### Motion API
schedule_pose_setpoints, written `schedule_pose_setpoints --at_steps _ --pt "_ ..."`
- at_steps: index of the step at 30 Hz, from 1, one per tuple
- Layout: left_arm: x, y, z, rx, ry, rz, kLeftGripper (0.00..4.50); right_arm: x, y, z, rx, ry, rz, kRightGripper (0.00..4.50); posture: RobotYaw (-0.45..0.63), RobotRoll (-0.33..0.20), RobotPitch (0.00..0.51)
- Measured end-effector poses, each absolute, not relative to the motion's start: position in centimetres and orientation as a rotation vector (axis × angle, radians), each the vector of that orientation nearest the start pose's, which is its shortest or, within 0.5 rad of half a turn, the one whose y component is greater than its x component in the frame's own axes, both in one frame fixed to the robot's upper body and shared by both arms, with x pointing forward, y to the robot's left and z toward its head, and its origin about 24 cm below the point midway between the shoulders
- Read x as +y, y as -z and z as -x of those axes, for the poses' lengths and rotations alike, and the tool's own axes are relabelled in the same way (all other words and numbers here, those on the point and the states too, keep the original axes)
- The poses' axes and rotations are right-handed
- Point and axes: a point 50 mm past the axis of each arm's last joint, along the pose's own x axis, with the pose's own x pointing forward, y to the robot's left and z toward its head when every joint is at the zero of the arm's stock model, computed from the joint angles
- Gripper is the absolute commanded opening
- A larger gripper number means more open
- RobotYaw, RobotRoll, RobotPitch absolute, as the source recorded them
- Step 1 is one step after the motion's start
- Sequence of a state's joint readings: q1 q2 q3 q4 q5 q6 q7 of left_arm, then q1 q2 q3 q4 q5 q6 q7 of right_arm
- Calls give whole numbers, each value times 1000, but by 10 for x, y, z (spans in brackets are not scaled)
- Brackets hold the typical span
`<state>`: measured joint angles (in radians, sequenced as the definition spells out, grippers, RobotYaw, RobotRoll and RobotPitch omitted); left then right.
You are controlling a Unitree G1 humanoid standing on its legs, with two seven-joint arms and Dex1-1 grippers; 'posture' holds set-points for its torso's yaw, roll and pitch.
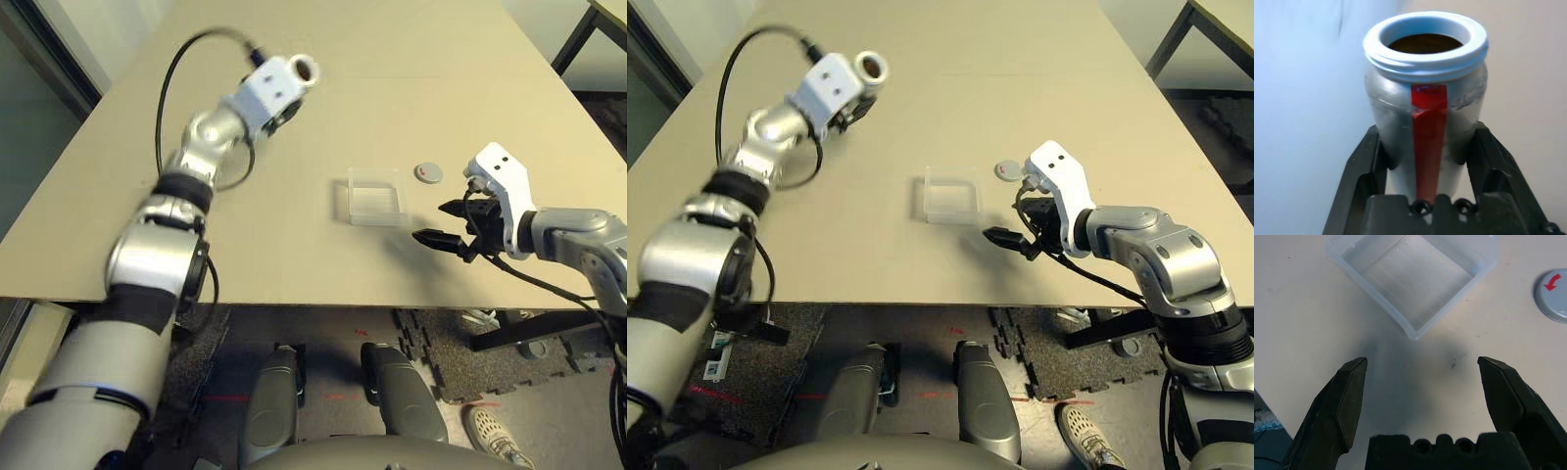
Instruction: Pour the medicine from the bottle into the box.
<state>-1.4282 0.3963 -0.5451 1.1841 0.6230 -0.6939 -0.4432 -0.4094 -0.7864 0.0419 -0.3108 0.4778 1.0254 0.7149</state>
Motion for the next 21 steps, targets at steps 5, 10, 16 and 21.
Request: schedule_pose_setpoints --at_steps 5,10,16,21 --pt "52 -209 -394 -511 1034 -2163 2409 -191 -149 -276 489 -787 247 4500 -164 0 120" --pt "29 -205 -390 -637 1062 -2346 2409 -188 -148 -281 466 -775 239 4500 -181 0 125" --pt "6 -230 -388 -724 970 -2340 2409 -185 -147 -282 451 -772 236 4500 -176 0 132" --pt "7 -229 -387 -723 984 -2324 2409 -185 -147 -282 450 -771 237 4500 -157 0 134"
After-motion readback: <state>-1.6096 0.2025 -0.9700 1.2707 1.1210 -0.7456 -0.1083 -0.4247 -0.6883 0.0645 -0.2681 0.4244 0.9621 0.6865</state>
